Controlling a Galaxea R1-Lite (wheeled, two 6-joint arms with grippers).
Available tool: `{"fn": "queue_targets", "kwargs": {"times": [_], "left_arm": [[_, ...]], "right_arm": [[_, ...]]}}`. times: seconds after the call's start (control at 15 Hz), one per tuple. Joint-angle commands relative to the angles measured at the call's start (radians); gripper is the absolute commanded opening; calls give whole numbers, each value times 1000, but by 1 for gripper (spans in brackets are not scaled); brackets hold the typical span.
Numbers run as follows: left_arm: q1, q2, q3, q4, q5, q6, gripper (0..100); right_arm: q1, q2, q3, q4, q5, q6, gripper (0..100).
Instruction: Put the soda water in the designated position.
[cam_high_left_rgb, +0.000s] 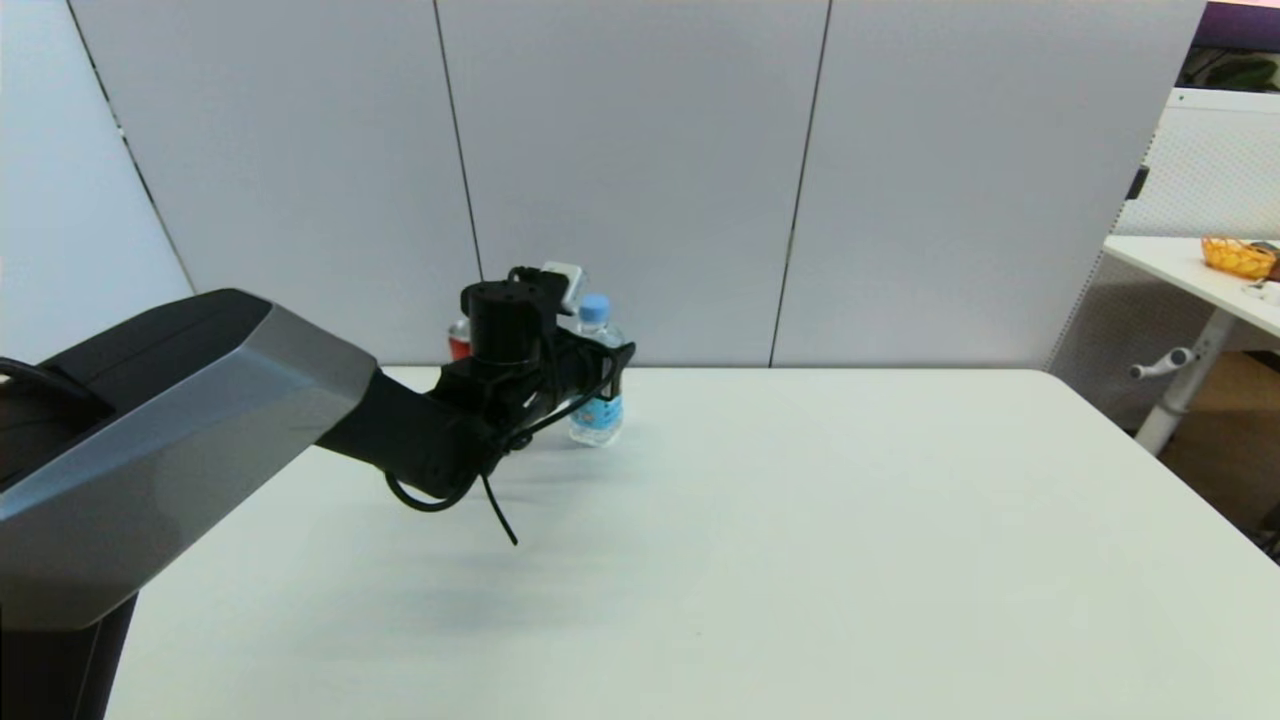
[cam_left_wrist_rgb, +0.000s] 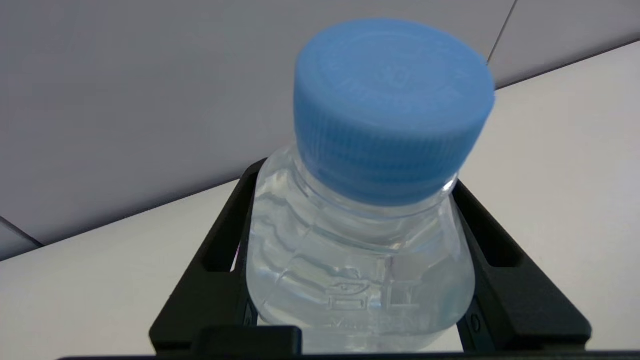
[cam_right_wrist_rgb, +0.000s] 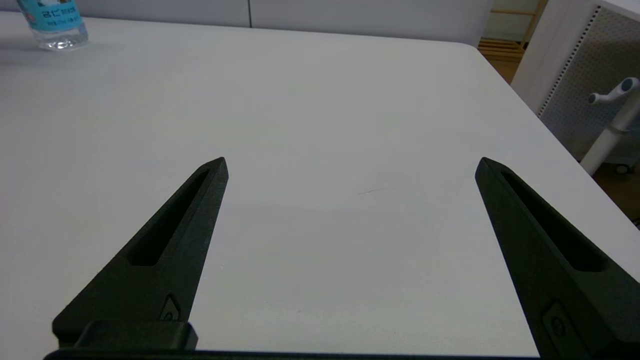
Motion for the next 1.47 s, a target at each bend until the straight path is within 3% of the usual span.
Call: {"fn": "queue_targets", "kwargs": {"times": [0.07, 0.4, 0.67, 1.2, 1.47], "left_arm": [[0, -1, 0, -5, 0, 2, 100], [0, -10, 3, 3, 0, 5, 100], [-5, -165, 107, 106, -2, 17, 100], [-98, -823, 583, 287, -2, 22, 100], [-75, -1260, 785, 409, -4, 15, 100]], "right_arm": [[0, 0, 0, 0, 1, -1, 100], [0, 0, 0, 0, 1, -1, 100], [0, 0, 0, 0, 1, -1, 100], [0, 0, 0, 0, 1, -1, 100], [0, 0, 0, 0, 1, -1, 100]]}}
